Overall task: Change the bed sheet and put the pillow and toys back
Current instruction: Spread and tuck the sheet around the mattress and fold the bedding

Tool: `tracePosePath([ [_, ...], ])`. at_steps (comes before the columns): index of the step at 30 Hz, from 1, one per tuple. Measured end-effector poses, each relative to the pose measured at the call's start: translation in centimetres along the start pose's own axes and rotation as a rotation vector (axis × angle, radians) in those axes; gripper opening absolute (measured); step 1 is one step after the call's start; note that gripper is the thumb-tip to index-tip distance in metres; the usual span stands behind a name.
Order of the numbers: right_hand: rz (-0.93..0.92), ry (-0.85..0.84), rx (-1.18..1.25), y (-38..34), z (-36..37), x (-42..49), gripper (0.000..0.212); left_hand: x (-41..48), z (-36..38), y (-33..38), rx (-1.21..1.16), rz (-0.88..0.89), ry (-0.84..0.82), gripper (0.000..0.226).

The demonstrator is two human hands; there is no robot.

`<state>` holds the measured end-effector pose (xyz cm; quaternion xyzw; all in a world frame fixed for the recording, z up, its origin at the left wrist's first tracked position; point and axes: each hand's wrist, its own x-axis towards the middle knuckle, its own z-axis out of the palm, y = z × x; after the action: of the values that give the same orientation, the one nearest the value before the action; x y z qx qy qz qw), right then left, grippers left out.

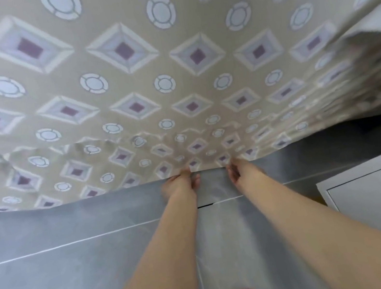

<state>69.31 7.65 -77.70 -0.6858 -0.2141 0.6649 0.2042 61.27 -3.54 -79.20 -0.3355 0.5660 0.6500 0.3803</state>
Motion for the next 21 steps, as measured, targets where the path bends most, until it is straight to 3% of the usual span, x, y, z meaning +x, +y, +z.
tracePosePath([
  [6, -0.028, 0.001, 0.052, 0.8, 0.5, -1.3, 0.018, -0.3, -0.4, 1.0, 0.036, -0.054, -0.116, 0.020],
  [12, 0.051, -0.229, 0.073, 3.6, 1.4, -3.2, 0.020, -1.9, -4.4, 3.7, -0.071, -0.170, -0.285, 0.015],
  [18, 0.151, -0.511, -0.142, 7.8, 4.1, -6.7, 0.016, -3.3, -11.3, 6.7, -0.159, -0.090, -0.210, 0.010],
  [21, 0.161, -0.550, -0.208, 9.6, 5.5, -8.1, 0.013, -3.6, -13.7, 7.6, -0.241, -0.051, -0.144, 0.010],
])
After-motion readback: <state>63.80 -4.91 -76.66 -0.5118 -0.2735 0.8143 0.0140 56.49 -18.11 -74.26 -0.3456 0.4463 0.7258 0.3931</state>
